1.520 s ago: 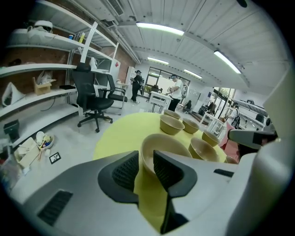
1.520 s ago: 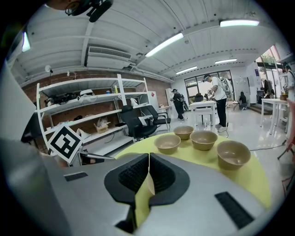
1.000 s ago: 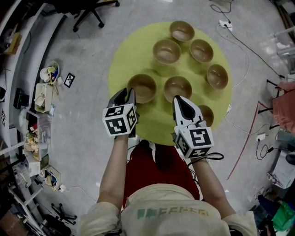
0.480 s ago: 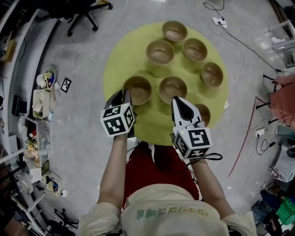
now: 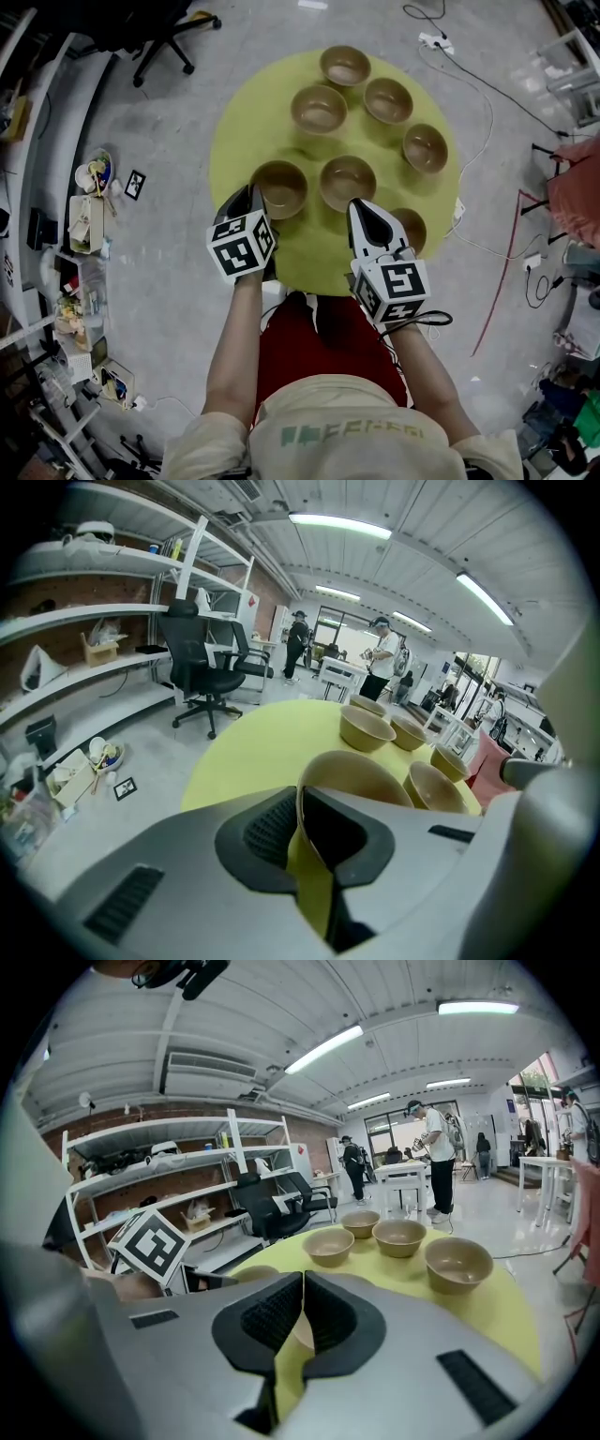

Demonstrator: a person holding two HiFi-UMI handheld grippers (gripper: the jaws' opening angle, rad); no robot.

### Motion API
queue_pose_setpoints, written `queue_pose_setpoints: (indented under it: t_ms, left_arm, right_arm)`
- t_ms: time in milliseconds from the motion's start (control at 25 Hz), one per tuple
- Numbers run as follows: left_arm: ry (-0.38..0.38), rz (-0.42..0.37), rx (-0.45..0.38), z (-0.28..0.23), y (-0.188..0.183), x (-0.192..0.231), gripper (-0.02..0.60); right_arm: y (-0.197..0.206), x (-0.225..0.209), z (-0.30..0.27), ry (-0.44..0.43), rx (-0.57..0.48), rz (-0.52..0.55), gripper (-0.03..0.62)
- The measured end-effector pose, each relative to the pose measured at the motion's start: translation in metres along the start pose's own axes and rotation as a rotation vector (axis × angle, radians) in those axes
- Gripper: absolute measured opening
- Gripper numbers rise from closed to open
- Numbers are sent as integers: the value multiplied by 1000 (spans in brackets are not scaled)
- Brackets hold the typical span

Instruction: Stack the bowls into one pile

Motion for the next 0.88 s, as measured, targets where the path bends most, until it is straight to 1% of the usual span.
queue_pose_setpoints:
  t_ms: [160, 320, 520, 680, 880]
  left_arm:
    - [10, 9, -13, 2, -1, -5, 37]
    - [19, -4, -27, 7, -7, -10, 35]
    - [28, -15, -66, 18, -20, -14, 34]
    - [43, -27, -104, 26, -35, -21, 34]
    - [72, -73, -136, 36, -54, -40, 34]
  right_arm:
    - [0, 2, 2, -3, 12, 6, 37]
    - [-1, 7, 4, -11, 2, 7, 37]
    - [-7, 9, 7, -5, -20, 20, 37]
    - [-3, 9, 12, -9, -28, 17, 37]
    - [-9, 5, 21, -1, -53, 6, 37]
Point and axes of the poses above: the fingertips, and each gripper's own axes: z backward along the fingers, x to its left, y out of its underside, the point moved 3 cm from there along z, backward along the fingers, and after that the axes turned 10 degrees about y, right-handed, at the moved point
